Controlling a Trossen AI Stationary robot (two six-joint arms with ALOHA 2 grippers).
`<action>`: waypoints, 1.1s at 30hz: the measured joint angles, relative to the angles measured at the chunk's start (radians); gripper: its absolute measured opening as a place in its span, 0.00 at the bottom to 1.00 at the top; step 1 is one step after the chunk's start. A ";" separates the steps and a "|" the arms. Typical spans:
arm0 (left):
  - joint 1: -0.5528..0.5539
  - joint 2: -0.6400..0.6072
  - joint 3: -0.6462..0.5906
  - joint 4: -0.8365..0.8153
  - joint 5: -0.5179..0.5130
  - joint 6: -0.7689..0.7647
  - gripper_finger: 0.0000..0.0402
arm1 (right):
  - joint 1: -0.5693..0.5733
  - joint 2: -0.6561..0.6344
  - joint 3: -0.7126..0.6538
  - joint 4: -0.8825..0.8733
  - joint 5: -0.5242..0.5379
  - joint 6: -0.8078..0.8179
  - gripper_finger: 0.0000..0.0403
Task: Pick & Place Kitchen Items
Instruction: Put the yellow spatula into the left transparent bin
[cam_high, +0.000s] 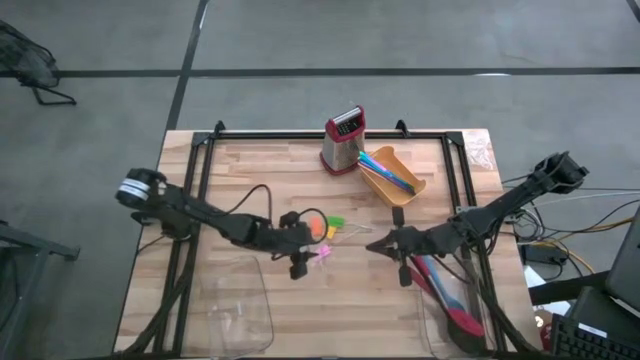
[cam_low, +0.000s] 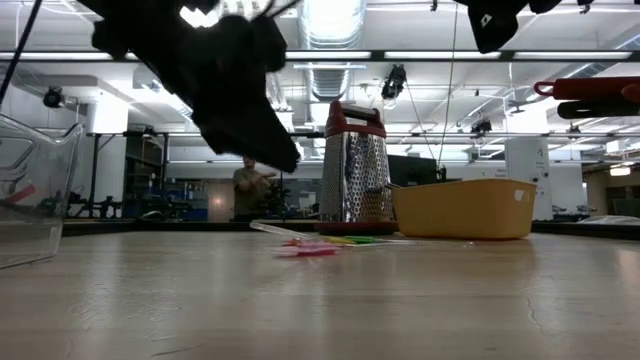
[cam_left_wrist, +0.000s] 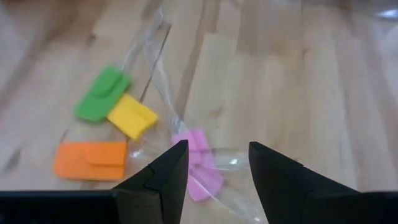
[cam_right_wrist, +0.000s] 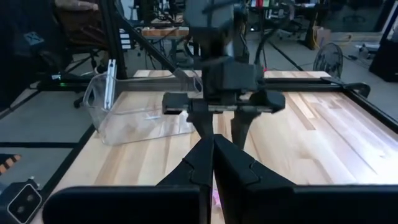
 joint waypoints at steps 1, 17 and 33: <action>0.007 0.016 0.008 -0.017 0.009 -0.016 0.43 | 0.000 0.000 0.000 -0.002 0.000 0.005 0.02; 0.005 0.113 0.046 -0.070 -0.009 -0.132 0.43 | 0.001 0.000 -0.002 -0.009 -0.002 0.015 0.02; -0.009 0.142 0.045 -0.060 0.073 -0.193 0.43 | 0.000 0.001 -0.002 -0.008 -0.002 0.015 0.02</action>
